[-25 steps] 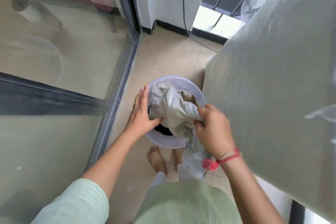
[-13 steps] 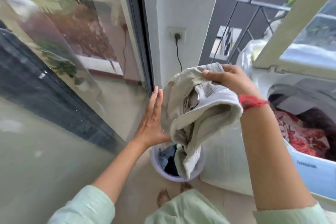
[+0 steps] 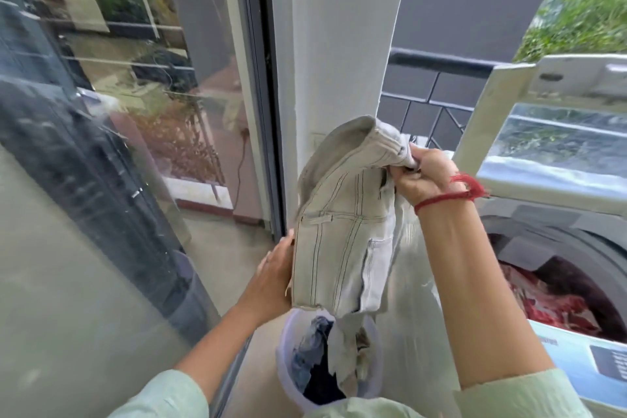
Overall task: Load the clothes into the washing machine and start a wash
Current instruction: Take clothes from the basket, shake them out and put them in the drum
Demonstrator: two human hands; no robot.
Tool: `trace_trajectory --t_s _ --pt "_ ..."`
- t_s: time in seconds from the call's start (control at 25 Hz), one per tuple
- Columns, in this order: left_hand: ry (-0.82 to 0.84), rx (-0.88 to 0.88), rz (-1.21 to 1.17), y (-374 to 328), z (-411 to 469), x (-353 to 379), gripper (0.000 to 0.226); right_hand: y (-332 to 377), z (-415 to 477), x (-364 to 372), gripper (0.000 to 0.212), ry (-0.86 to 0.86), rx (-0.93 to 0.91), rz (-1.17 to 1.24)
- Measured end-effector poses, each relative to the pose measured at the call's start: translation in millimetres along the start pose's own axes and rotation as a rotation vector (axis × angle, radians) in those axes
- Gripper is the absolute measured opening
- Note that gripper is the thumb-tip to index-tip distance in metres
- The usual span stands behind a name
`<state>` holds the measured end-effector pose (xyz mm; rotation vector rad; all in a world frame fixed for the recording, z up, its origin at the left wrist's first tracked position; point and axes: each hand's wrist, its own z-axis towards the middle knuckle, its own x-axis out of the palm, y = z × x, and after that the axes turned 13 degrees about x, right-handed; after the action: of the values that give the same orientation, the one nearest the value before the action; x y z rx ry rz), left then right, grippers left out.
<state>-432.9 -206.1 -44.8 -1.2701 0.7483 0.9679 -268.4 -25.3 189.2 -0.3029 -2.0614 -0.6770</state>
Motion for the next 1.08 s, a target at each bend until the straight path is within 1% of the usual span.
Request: trace_trajectory --t_s 0.04,0.08,0.12,0.16,0.2,0.24,0.28,0.32,0.36,0.4,0.48,0.52,0.56,0.6,0.64,0.68,0.72,0.76,0.8,0.84,0.88,0.92,0.96,1.0,1.04,1.08 --pt "0.094 -0.077 -0.005 -0.5 -8.8 8.8 0.114 1.2 0.3 -0.9 0.028 -0.017 -0.001 0.025" --pt "0.173 -0.148 -0.069 -2.4 -17.8 18.2 0.123 2.0 -1.2 -1.6 0.028 -0.041 -0.01 0.012" --pt "0.225 -0.211 -0.215 -8.9 -24.4 25.1 0.13 2.6 -1.9 -2.7 0.026 -0.069 -0.015 -0.014" --pt "0.216 -0.27 -0.458 -20.1 -26.3 27.9 0.132 3.3 -4.0 -4.4 0.023 -0.085 -0.015 -0.042" --pt "0.148 -0.348 -0.758 -34.3 -21.2 26.5 0.126 3.2 -6.7 -5.0 0.021 -0.097 -0.024 -0.06" --pt "-0.004 -0.455 -1.038 -48.1 -10.7 23.0 0.109 3.2 -7.7 -6.4 0.02 -0.104 -0.037 -0.069" --pt "-0.157 -0.578 -1.244 -59.5 1.2 21.7 0.083 2.3 -9.3 -8.5 0.019 -0.125 -0.041 -0.075" --pt "-0.322 -0.674 -1.345 -67.5 14.1 20.2 0.052 1.7 -10.6 -11.2 0.017 -0.14 -0.032 -0.081" --pt "-0.477 -0.717 -1.311 -71.4 27.5 16.9 0.028 0.5 -14.3 -12.8 0.015 -0.15 -0.032 -0.11" --pt "-0.619 -0.727 -1.24 -72.3 35.9 11.1 0.013 0.7 -15.6 -17.4 0.014 -0.169 -0.055 -0.192" --pt "-0.846 -0.682 -1.151 -60.9 50.4 -4.8 0.02 2.2 -19.0 -27.6 0.017 -0.292 -0.144 -0.499" --pt "-0.885 -0.645 -1.105 -52.9 55.2 -13.7 0.019 0.4 -21.5 -33.3 0.019 -0.362 -0.193 -0.65" --pt "-0.873 -0.589 -1.094 -45.0 59.7 -23.5 0.014 -0.4 -20.4 -41.3 0.02 -0.43 -0.235 -0.748" --pt "-0.817 -0.546 -1.129 -38.6 64.0 -29.1 0.016 -2.5 -19.6 -46.8 0.022 -0.477 -0.271 -0.796" --pt "-0.723 -0.514 -1.209 -38.0 67.8 -34.1 0.033 -5.2 -16.4 -51.8 0.024 -0.5 -0.318 -0.829" --pt "-0.597 -0.548 -1.256 -37.8 69.5 -32.2 0.056 -9.3 -13.1 -54.1 0.025 -0.51 -0.368 -0.877" --pt "-0.449 -0.602 -1.255 -40.0 67.8 -25.7 0.078 -13.5 -9.2 -55.8 0.023 -0.521 -0.415 -0.948" --pt "-0.294 -0.667 -1.218 -44.0 62.0 -11.6 0.087 -18.6 -6.1 -55.8 0.017 -0.547 -0.46 -1.048" --pt "-0.16 -0.719 -1.236 -53.3 52.8 4.9 0.081 -23.6 -4.3 -55.2 0.011 -0.585 -0.521 -1.18" --pt "-0.063 -0.766 -1.265 -65.4 44.0 20.2 0.068 -28.6 -6.2 -54.4 0.006 -0.627 -0.586 -1.336" --pt "-0.032 -0.809 -1.281 -75.1 36.5 34.0 0.055 -33.4 -6.8 -56.4 0.008 -0.665 -0.661 -1.5" --pt "-0.06 -0.853 -1.267 -83.9 32.7 41.7 0.045 -37.2 -8.9 -57.6 0.01 -0.701 -0.746 -1.656" --pt "-0.163 -0.895 -1.262 -87.9 33.0 42.3 0.036 -38.2 -9.2 -60.0 0.011 -0.74 -0.821 -1.789" --pt "-0.299 -0.892 -1.25 -83.9 36.0 37.8 0.027 -37.5 -12.1 -60.8 0.008 -0.787 -0.867 -1.866" --pt "-0.44 -0.846 -1.242 -81.5 40.5 24.9 0.017 -32.9 -11.0 -64.8 0.004 -0.84 -0.879 -1.878" --pt "-0.58 -0.793 -1.189 -73.6 45.6 9.2 0.012 -26.6 -8.9 -69.2 0.011 -0.887 -0.854 -1.807"
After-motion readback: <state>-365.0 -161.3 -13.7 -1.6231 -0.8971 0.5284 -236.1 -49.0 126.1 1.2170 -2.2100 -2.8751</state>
